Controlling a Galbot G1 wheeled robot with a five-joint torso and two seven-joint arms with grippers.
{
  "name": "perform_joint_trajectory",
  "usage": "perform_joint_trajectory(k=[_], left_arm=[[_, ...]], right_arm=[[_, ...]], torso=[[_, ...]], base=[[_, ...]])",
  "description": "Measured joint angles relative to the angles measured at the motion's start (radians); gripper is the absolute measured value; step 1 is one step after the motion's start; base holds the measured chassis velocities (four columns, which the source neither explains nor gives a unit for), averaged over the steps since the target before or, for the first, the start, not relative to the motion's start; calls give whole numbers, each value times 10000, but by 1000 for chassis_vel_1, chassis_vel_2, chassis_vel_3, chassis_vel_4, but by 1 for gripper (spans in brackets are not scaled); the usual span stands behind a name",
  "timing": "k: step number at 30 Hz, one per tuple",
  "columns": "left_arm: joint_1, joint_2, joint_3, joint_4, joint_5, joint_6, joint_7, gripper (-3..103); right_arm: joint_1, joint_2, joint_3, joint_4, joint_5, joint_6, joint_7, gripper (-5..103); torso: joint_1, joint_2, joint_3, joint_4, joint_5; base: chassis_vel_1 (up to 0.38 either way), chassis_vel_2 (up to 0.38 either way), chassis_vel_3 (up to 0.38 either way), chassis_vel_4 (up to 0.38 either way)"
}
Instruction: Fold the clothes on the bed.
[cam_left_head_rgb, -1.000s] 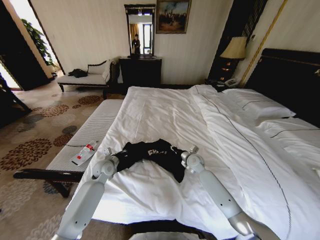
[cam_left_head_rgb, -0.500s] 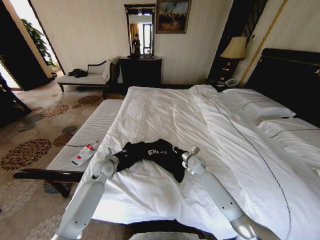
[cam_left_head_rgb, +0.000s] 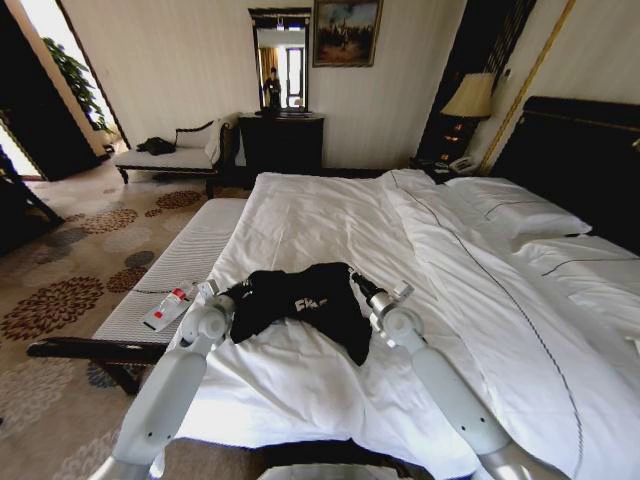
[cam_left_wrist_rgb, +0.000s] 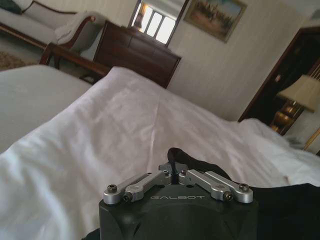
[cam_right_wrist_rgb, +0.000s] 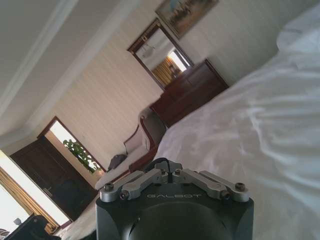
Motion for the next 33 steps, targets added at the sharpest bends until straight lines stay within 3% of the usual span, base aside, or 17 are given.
perform_joint_trajectory(k=[4,7,8,9,10,12,14,17,18,22,24,28,29,32,33], left_arm=[[-602,353,-229,-941,-582,-186,-150,1],[-762,527,-284,-1260,-756,-240,-144,1],[-963,738,-349,-1616,-952,-299,-133,1],[-1540,1214,-388,-2263,-1490,-368,-272,1],[-1540,1214,-388,-2263,-1490,-368,-272,1],[-1984,1646,-431,-2786,-2287,-381,-640,1],[-2190,1952,-543,-3113,-2692,-333,-817,1],[-2545,2987,-1011,-3968,-3529,-176,-992,1],[-2545,2987,-1011,-3968,-3529,-176,-992,1],[-2585,4261,-1959,-4851,-4572,-127,-1014,1],[-2532,4494,-2298,-5041,-4875,-131,-1016,1],[-2137,5401,-4089,-5754,-5982,-280,-1012,1],[-2137,5401,-4089,-5754,-5982,-280,-1012,1],[-1808,5989,-5216,-6130,-6705,-443,-975,1],[-1808,5989,-5216,-6130,-6705,-443,-975,1]], right_arm=[[-70,-891,694,1243,-770,493,-333,0],[-78,-1182,958,1747,-834,619,-444,0],[-83,-1479,1261,2311,-703,699,-493,0],[-250,-2126,2234,3662,163,681,-464,0],[-250,-2126,2234,3662,163,681,-464,0],[-463,-2796,3037,4557,713,595,-428,0],[-517,-3146,3356,4876,914,600,-404,0],[-624,-4023,4170,5583,1294,771,-378,0],[-624,-4023,4170,5583,1294,771,-378,0],[-907,-5078,5782,6454,2129,949,-440,0],[-1067,-5278,6219,6666,2347,951,-440,0],[-2790,-6047,9149,6914,3268,951,-541,0],[-2790,-6047,9149,6914,3268,951,-541,0],[-3890,-6446,11327,6902,4194,932,-663,0],[-3890,-6446,11327,6902,4194,932,-663,0]], torso=[[1,0,0,2,1],[1,0,1,2,0],[1,0,0,3,0],[0,0,0,7,-3],[0,0,0,7,-3],[0,0,0,-7,-3],[1,0,-1,-6,-1],[0,0,-1,5,-1],[0,0,-1,5,-1],[0,1,-1,5,-4],[0,1,-1,4,-6],[-1,1,-1,3,-2],[-1,1,-1,3,-2],[-1,2,-2,-4,0],[-1,2,-2,-4,0]], base=[[0,0,0,0],[0,0,0,0],[0,0,0,0],[0,0,0,0],[0,0,0,0],[0,0,0,0],[0,0,0,0],[0,0,0,0],[0,0,0,0],[0,0,0,0],[0,0,0,0],[0,0,0,0],[0,0,0,0],[0,0,0,0],[0,0,0,0]])
